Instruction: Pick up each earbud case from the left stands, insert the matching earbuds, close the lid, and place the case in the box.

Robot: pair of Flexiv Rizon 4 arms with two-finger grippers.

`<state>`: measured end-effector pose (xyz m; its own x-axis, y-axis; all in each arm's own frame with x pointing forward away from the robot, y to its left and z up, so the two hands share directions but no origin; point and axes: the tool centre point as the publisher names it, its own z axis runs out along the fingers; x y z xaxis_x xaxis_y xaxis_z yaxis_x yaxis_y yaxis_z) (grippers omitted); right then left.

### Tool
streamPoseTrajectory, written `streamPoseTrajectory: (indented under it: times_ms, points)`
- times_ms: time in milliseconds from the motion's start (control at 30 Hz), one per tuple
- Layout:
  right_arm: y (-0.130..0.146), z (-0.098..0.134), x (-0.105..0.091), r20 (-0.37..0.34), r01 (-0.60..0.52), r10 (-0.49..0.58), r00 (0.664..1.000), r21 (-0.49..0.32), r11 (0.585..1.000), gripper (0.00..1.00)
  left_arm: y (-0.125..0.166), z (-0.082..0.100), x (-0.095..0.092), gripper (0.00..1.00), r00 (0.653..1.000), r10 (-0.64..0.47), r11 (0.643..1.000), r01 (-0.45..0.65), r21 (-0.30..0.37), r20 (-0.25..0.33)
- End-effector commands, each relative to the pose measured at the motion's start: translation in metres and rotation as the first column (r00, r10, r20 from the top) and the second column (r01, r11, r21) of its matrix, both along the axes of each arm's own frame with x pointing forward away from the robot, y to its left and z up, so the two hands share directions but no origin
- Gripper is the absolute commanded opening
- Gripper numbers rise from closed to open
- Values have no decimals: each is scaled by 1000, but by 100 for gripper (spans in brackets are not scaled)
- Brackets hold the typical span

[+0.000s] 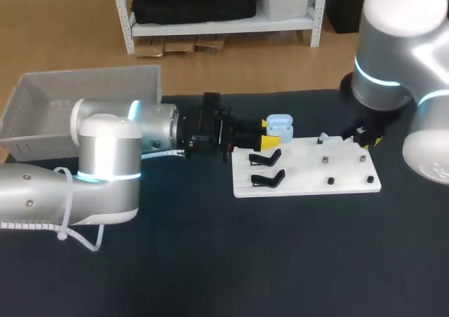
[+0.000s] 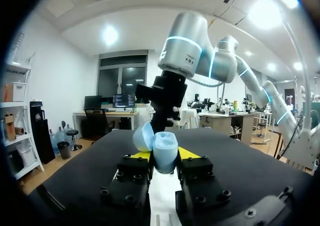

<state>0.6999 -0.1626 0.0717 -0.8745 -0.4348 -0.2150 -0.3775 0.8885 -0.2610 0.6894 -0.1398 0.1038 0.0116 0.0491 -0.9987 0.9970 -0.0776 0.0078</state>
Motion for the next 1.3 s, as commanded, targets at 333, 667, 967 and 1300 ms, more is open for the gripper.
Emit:
streamPoseTrajectory:
  times_ms: [333,667,967,1300]
  points:
    - [73,106,-43,33,119,-120,992,34,992,0,0,-2,0,0,1000,2,1000,-2,-5,4]
    - [123,114,-55,31,109,-113,993,106,988,0,0,-2,0,0,1000,2,1000,-2,-5,4]
    - [123,114,-55,31,109,-113,993,106,988,0,0,-2,0,0,1000,2,1000,-2,-5,4]
    - [136,120,-50,32,257,-263,964,122,959,0,0,-2,0,0,1000,2,1000,-2,-5,4]
